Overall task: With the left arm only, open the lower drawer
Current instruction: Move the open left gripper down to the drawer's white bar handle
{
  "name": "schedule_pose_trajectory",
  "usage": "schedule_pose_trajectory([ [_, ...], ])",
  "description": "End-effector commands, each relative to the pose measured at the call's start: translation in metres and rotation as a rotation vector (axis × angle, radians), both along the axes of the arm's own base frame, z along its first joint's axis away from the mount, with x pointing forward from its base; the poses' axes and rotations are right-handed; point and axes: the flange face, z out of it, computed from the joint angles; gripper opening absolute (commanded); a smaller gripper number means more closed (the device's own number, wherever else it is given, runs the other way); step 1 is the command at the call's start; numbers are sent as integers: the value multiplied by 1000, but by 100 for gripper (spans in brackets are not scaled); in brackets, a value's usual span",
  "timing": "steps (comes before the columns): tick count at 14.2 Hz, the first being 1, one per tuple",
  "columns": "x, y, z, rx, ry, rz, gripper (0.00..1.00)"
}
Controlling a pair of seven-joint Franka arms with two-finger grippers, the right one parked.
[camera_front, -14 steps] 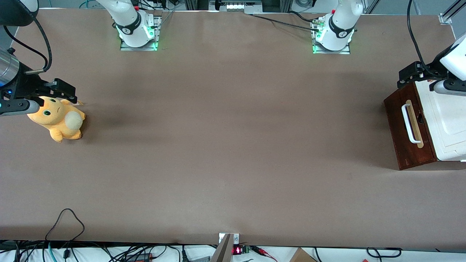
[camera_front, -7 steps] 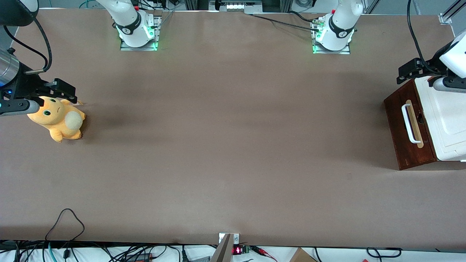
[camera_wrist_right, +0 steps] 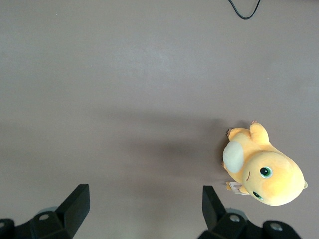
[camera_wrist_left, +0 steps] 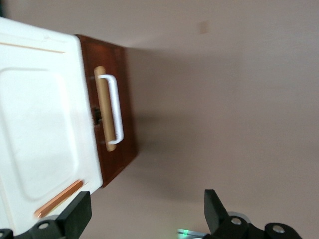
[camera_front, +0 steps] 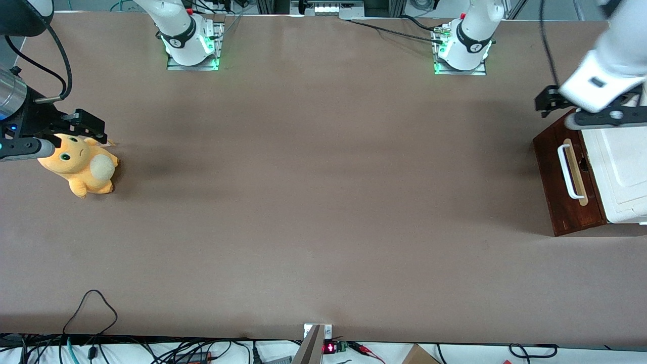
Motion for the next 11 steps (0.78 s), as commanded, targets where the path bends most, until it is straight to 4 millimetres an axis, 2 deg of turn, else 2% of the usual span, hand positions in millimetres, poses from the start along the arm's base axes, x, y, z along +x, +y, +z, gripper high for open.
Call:
schedule_pose_trajectory([
  [1,-5,-13,-55,208,26,40,100],
  [5,-27,-45,-143,520,-28,107,100],
  [8,-44,-47,-200,689,22,46,100],
  [9,-44,-44,-212,725,33,11,100],
  [11,-40,-39,-214,699,91,-28,100],
])
